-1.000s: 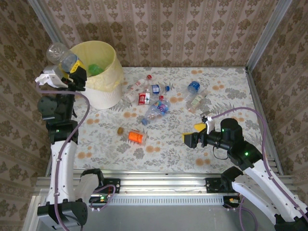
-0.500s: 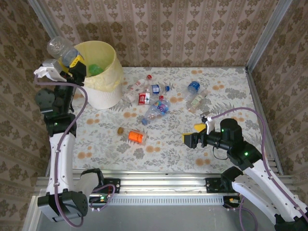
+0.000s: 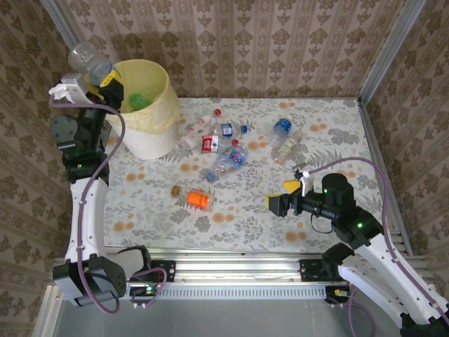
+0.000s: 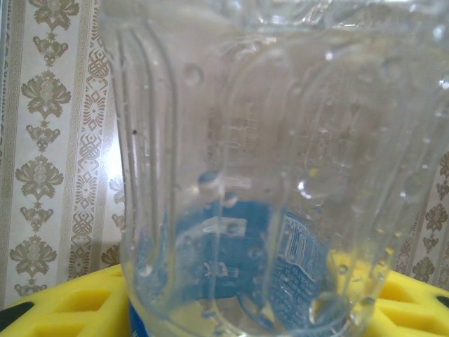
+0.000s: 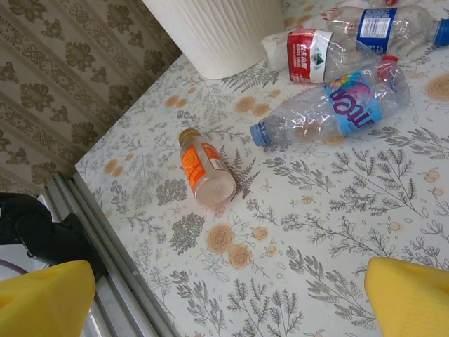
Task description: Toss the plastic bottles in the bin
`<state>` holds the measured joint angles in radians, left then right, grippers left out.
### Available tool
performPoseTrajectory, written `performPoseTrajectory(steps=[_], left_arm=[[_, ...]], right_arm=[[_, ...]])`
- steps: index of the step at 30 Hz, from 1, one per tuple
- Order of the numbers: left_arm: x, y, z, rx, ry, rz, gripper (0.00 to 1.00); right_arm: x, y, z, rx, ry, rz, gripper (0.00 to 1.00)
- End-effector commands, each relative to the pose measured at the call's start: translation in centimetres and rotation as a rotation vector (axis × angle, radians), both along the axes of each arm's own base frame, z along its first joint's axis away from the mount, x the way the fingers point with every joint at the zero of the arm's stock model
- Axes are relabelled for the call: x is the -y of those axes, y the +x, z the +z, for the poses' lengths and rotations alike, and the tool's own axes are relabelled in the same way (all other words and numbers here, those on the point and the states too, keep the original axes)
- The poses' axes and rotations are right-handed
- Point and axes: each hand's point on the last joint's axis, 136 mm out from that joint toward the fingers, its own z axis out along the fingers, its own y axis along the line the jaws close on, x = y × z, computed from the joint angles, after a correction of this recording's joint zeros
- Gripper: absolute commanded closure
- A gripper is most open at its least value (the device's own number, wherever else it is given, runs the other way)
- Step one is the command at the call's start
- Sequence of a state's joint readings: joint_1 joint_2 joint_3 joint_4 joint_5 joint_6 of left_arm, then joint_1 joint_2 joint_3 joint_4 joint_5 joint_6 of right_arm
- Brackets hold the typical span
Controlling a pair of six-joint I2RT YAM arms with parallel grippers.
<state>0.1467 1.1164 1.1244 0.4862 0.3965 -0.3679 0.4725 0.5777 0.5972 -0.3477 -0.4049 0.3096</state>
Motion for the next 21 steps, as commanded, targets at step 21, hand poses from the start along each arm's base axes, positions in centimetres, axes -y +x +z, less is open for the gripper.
performPoseTrajectory(steps=[21], left_arm=[[-3.8,12.2,-7.2,-0.468,-0.107,0.086,0.16]], right_arm=[[0.0,-0.3,-0.3,0.008,-0.016,0.013,0.0]])
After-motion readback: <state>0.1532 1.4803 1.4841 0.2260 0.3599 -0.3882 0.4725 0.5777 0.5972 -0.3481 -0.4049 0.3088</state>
